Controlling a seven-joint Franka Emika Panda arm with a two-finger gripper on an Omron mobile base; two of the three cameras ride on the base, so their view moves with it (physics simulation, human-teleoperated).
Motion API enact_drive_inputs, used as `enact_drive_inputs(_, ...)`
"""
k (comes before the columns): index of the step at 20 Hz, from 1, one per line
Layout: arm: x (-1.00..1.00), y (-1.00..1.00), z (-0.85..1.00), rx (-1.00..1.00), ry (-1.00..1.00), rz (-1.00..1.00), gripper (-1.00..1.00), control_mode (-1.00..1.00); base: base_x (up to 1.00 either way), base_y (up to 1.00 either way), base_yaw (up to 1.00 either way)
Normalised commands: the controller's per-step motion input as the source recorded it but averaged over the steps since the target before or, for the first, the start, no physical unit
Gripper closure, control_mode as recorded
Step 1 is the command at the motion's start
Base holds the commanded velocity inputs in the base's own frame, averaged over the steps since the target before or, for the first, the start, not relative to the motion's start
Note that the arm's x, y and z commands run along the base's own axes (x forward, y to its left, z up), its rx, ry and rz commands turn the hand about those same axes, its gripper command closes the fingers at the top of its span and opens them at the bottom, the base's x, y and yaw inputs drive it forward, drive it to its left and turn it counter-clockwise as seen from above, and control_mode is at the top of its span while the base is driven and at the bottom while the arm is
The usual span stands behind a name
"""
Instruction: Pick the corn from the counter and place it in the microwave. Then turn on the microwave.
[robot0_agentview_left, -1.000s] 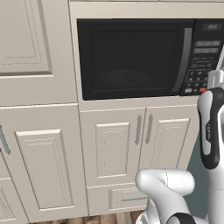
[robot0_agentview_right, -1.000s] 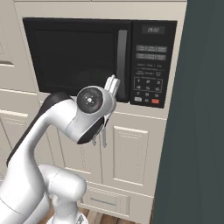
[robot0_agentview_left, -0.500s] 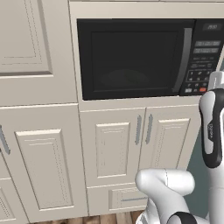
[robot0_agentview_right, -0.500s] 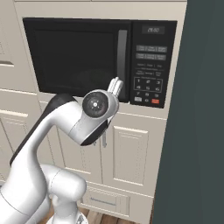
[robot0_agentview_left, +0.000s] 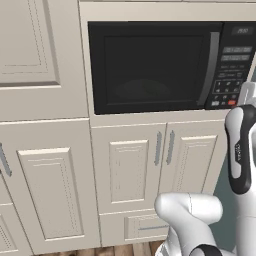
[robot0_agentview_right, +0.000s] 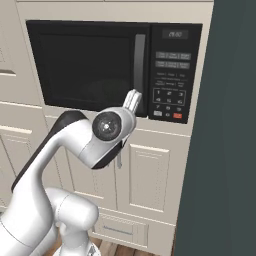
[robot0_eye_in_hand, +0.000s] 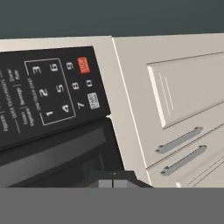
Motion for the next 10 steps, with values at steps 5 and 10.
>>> enact_drive_inputs(5,0.00,-0.09,0.00,0.00,-0.05,-0.03,1.00,-1.00,0.00,0.00,0.00)
enact_drive_inputs(10,0.00,-0.13,0.00,0.00,-0.03,-0.02,1.00,-1.00,0.00,0.00,0.00)
